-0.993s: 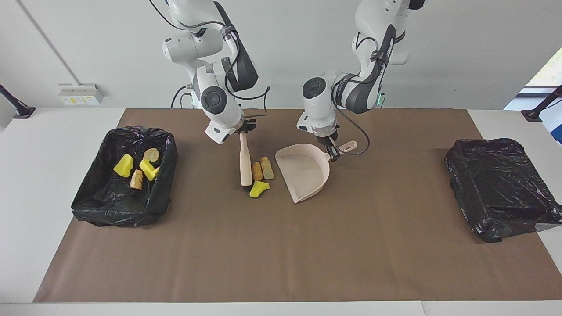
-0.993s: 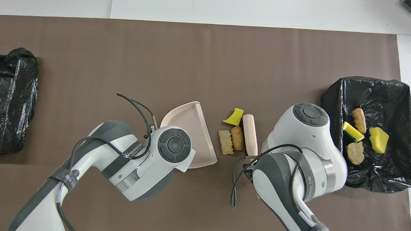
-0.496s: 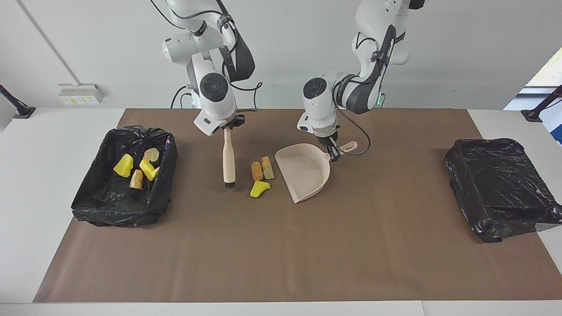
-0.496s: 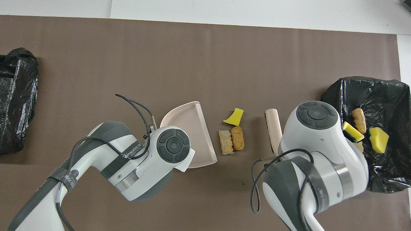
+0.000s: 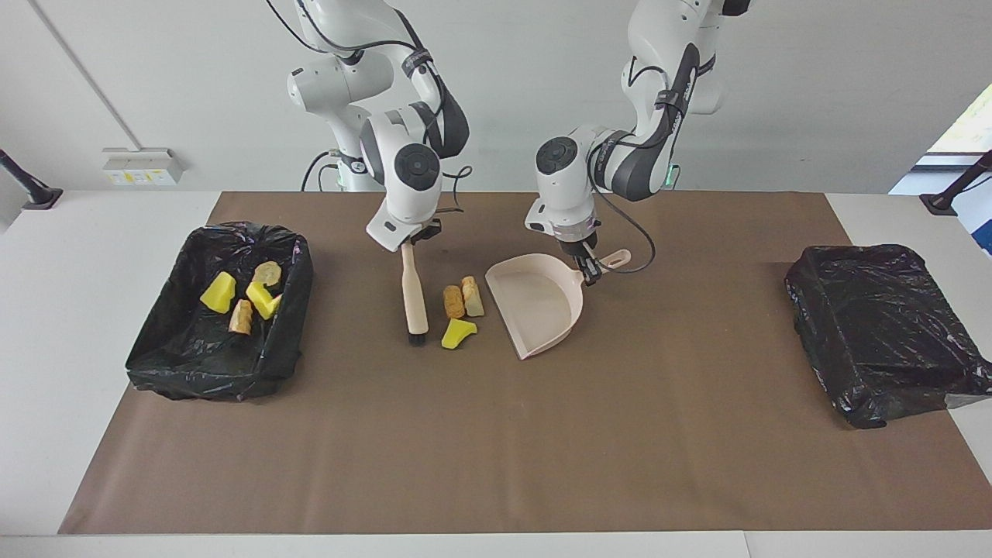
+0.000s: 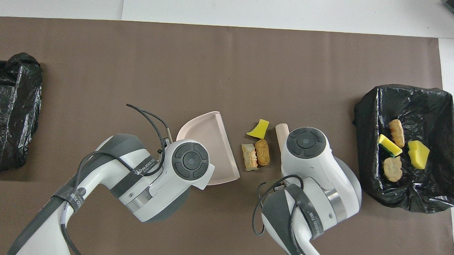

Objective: Sweep and dump trash in bin
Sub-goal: 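Push the pieces into the dustpan held by the left gripper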

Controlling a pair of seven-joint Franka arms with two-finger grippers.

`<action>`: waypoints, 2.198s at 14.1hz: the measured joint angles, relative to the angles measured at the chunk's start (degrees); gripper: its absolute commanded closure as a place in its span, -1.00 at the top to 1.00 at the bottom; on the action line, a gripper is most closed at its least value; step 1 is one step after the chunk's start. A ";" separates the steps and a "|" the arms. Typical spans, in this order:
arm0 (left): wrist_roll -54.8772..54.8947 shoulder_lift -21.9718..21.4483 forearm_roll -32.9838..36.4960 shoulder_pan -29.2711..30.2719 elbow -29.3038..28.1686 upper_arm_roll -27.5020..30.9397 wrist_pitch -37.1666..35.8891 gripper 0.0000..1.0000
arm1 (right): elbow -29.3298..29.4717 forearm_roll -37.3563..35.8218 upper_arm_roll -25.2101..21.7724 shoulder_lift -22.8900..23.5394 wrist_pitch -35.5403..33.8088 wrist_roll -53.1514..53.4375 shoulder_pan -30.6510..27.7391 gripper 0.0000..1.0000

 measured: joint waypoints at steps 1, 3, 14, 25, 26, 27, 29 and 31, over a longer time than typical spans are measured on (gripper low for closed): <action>-0.03 -0.03 0.00 0.07 -0.06 0.03 0.09 -1.00 | 0.08 2.36 0.08 0.40 0.54 0.39 1.13 -1.00; -0.05 -0.09 0.00 0.26 -0.15 0.03 0.30 -1.00 | 0.31 9.81 0.13 0.35 2.05 0.53 2.65 -1.00; -0.06 -0.15 0.00 0.78 -0.31 0.16 0.64 -1.00 | 4.22 30.71 -0.29 -3.67 -5.47 -1.99 1.72 -1.00; -0.29 -0.15 0.00 1.48 -0.15 0.23 -0.05 -1.00 | 8.45 11.65 0.06 6.62 1.84 -19.26 0.76 -1.00; -0.31 -0.15 0.00 1.48 -0.15 0.23 -0.06 -1.00 | 8.36 16.46 0.11 6.59 1.04 -19.26 0.81 -1.00; -0.33 -0.15 0.00 1.48 -0.15 0.23 -0.07 -1.00 | 8.39 20.60 0.13 6.38 -0.80 -19.26 0.82 -1.00; -0.33 -0.15 0.00 1.48 -0.15 0.23 -0.06 -1.00 | 8.41 25.72 0.16 5.36 -4.09 -18.86 0.88 -1.00; -0.33 -0.15 0.00 1.48 -0.15 0.23 -0.05 -1.00 | 8.44 27.97 0.18 3.59 -5.12 -16.70 1.42 -1.00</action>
